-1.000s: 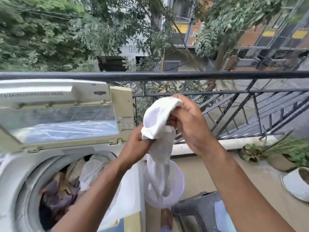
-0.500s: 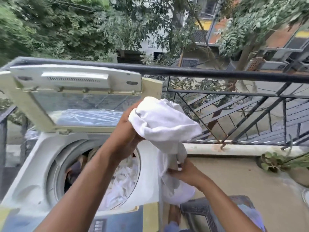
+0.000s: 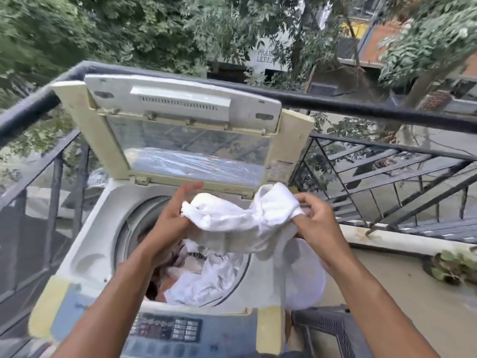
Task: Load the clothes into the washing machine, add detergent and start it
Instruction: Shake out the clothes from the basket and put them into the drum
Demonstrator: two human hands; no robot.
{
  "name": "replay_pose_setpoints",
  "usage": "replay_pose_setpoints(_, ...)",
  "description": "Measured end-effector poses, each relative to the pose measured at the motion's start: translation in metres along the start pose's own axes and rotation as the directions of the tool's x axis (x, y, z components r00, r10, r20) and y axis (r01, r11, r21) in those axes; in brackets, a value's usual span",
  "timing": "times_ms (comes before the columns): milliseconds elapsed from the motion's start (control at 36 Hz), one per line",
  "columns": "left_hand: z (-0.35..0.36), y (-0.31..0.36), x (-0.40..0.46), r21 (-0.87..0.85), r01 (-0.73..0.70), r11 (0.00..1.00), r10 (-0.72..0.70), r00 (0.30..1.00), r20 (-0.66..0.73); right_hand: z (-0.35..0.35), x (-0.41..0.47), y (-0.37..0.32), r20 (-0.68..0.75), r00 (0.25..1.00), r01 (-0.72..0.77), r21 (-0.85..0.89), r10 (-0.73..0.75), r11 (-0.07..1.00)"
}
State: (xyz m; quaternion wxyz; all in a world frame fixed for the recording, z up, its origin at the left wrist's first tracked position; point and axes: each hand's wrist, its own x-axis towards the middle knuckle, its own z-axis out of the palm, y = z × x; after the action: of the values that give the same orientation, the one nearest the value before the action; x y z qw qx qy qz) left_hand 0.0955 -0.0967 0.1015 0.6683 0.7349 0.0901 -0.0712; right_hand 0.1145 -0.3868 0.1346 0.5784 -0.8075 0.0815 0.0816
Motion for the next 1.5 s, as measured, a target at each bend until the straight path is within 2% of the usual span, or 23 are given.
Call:
replay_pose_setpoints(83, -0.012, -0.009, -0.004, -0.023, 0.026, 0.999, -0.026, 1.000, 0.004, 0.038, 0.002, -0.014, 0.074, 0.997, -0.008, 0.072, 0.003, 0.997)
replay_pose_setpoints(167, -0.033, -0.008, -0.008, -0.014, 0.039, 0.999, -0.039, 0.998, -0.049, 0.079, 0.004, -0.019, 0.146, 0.988, -0.059, 0.139, 0.039, 0.989)
replay_pose_setpoints(306, -0.073, -0.020, -0.002, -0.012, 0.023, 1.000, -0.024, 0.994, -0.104, 0.141, 0.010, 0.001, 0.236, 0.970, -0.092, 0.151, 0.055, 0.984)
replay_pose_setpoints(444, -0.087, -0.057, 0.011, 0.322, 0.031, 0.946, 0.035, 0.980, -0.197, 0.210, 0.018, 0.044, 0.292, 0.944, -0.196, 0.110, 0.157, 0.974)
replay_pose_setpoints(500, -0.088, -0.075, 0.019, 0.467, 0.041, 0.884, 0.056, 0.980, -0.191, 0.236, 0.022, 0.061, 0.298, 0.933, -0.229, 0.058, 0.202, 0.972)
replay_pose_setpoints(611, -0.093, -0.116, 0.032, 0.659, 0.108, 0.744, -0.004, 0.987, -0.158, 0.274, 0.023, 0.085, 0.338, 0.902, -0.248, -0.105, 0.269, 0.963)
replay_pose_setpoints(667, -0.097, -0.143, 0.039, 0.743, 0.083, 0.665, 0.009, 0.993, -0.118, 0.287, 0.022, 0.097, 0.381, 0.872, -0.254, -0.182, 0.306, 0.950)
replay_pose_setpoints(722, -0.102, -0.166, 0.044, 0.815, 0.079, 0.574, -0.039, 0.997, -0.070, 0.299, 0.021, 0.111, 0.445, 0.845, -0.212, -0.232, 0.297, 0.949)
replay_pose_setpoints(806, -0.101, -0.181, 0.046, 0.902, 0.062, 0.427, -0.241, 0.969, 0.047, 0.316, 0.022, 0.136, 0.554, 0.785, -0.073, -0.361, 0.276, 0.930)
replay_pose_setpoints(917, -0.096, -0.192, 0.050, 0.959, -0.006, 0.282, -0.483, 0.863, 0.147, 0.328, 0.023, 0.160, 0.629, 0.727, 0.152, -0.538, 0.275, 0.829)
replay_pose_setpoints(1028, -0.095, -0.214, 0.055, 0.982, -0.045, 0.182, -0.648, 0.746, 0.154, 0.332, 0.028, 0.180, 0.657, 0.667, 0.334, -0.686, 0.351, 0.647)
replay_pose_setpoints(1139, -0.093, -0.235, 0.057, 0.991, -0.038, 0.128, -0.736, 0.666, 0.121, 0.334, 0.032, 0.198, 0.649, 0.626, 0.421, -0.748, 0.433, 0.512)
replay_pose_setpoints(1222, -0.091, -0.249, 0.056, 0.997, -0.066, 0.047, -0.761, 0.644, 0.078, 0.333, 0.035, 0.209, 0.623, 0.576, 0.423, -0.781, 0.529, 0.459)
replay_pose_setpoints(1306, -0.082, -0.254, 0.056, 0.997, -0.082, 0.013, -0.800, 0.597, 0.060, 0.331, 0.035, 0.212, 0.612, 0.531, 0.459, -0.789, 0.586, 0.409)
replay_pose_setpoints(1389, -0.076, -0.255, 0.058, 0.997, -0.076, -0.009, -0.824, 0.565, 0.035, 0.330, 0.035, 0.216, 0.598, 0.491, 0.448, -0.797, 0.633, 0.405)
replay_pose_setpoints(1500, -0.074, -0.254, 0.058, 0.996, -0.088, -0.009, -0.821, 0.569, 0.043, 0.322, 0.038, 0.210, 0.631, 0.452, 0.447, -0.772, 0.630, 0.452)
